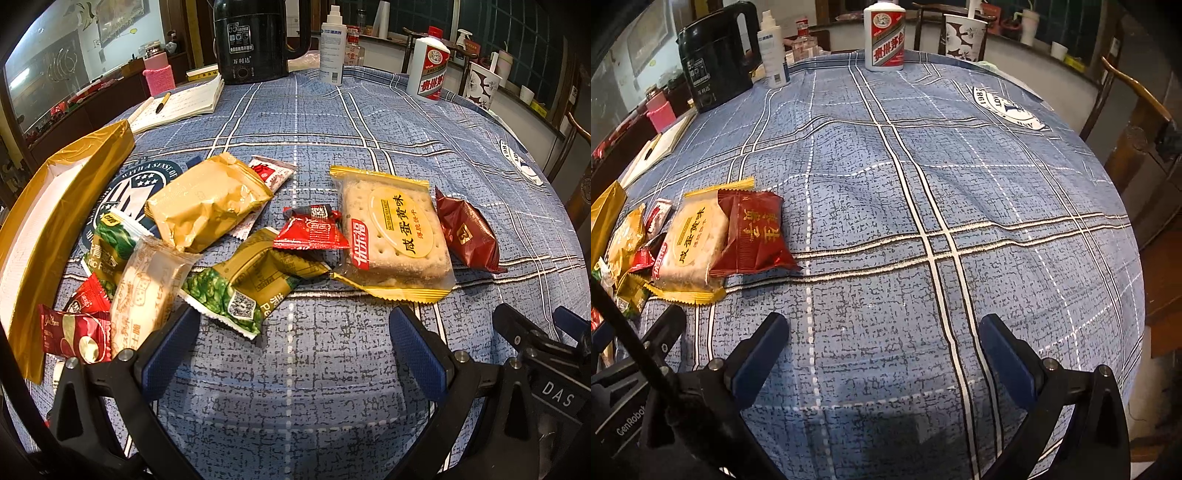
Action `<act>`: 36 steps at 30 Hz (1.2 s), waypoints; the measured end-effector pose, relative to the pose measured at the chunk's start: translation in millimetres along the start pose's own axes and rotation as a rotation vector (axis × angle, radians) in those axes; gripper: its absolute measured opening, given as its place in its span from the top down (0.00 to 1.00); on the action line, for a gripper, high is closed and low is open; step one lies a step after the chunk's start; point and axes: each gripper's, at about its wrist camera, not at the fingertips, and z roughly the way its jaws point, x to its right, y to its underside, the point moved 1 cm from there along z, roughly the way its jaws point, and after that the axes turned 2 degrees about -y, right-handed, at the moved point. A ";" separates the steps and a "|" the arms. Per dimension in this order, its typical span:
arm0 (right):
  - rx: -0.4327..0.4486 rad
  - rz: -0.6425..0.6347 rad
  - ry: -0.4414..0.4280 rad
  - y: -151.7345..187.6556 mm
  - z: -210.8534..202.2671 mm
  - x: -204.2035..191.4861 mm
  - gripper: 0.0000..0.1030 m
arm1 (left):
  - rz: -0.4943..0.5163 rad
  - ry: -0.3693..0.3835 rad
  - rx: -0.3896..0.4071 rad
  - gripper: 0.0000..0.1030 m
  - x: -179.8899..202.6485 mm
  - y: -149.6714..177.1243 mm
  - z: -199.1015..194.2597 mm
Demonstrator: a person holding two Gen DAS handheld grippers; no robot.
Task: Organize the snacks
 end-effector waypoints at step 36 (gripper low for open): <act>0.282 -0.114 -0.131 -6.7 -98.7 -2.6 0.30 | -0.085 0.223 0.329 0.14 -164.0 13.3 -183.9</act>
